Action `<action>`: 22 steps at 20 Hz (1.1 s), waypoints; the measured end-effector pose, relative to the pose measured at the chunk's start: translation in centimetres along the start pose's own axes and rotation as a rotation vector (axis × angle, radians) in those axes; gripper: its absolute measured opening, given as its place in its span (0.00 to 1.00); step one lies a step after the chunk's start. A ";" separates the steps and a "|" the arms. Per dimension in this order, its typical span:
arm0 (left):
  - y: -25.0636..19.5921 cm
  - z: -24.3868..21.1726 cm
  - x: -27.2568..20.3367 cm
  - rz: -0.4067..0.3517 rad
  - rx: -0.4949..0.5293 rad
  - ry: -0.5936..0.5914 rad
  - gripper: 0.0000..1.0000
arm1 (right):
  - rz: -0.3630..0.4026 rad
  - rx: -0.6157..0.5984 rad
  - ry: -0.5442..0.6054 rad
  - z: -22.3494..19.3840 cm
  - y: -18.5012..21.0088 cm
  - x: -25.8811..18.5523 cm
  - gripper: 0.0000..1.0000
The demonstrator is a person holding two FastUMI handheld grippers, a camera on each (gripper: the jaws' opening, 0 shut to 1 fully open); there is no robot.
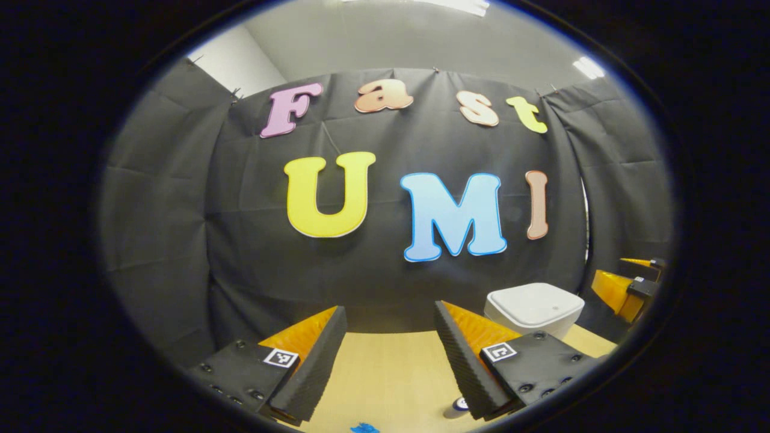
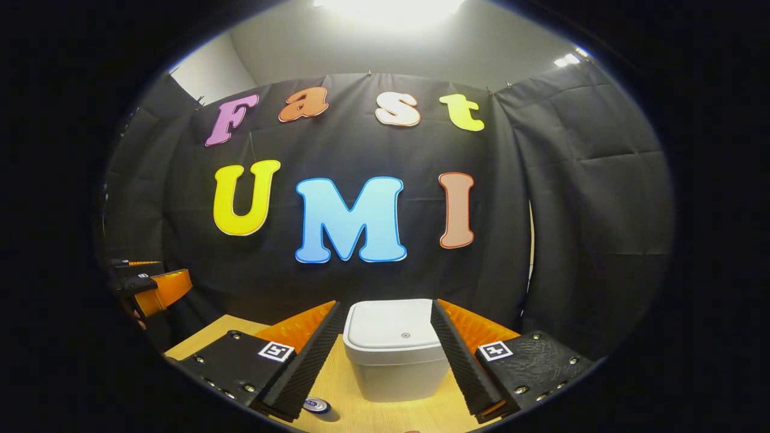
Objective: Press the lid of the desktop garbage bin to open it, pick up the crumpled paper on the desktop and throw it into the bin, then pick up the pop can on the desktop and drop it into the bin, and finally close the garbage bin lid.
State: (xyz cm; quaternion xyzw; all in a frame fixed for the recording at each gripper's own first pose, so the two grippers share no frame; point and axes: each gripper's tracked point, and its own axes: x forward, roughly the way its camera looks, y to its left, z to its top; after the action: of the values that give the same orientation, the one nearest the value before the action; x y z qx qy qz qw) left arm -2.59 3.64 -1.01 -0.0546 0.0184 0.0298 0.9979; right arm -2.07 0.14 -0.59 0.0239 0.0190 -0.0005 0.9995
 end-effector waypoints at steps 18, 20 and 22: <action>-0.8 -0.4 2.8 -0.016 0.017 0.003 1.00 | 0.011 0.009 0.053 -1.4 -0.9 2.5 0.10; -1.0 -0.5 3.3 -0.016 0.021 0.007 1.00 | 0.029 0.011 0.066 -1.7 -0.7 3.1 0.10; -0.9 -0.8 3.7 -0.014 0.024 0.014 1.00 | 0.037 0.003 0.079 -2.3 -0.9 3.7 0.10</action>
State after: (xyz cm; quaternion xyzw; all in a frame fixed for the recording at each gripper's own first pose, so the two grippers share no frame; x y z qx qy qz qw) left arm 1.17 2.87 -1.81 -0.0428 0.0252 0.0221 0.9985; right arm 1.53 -0.62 -3.02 0.0255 0.0578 0.0188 0.9978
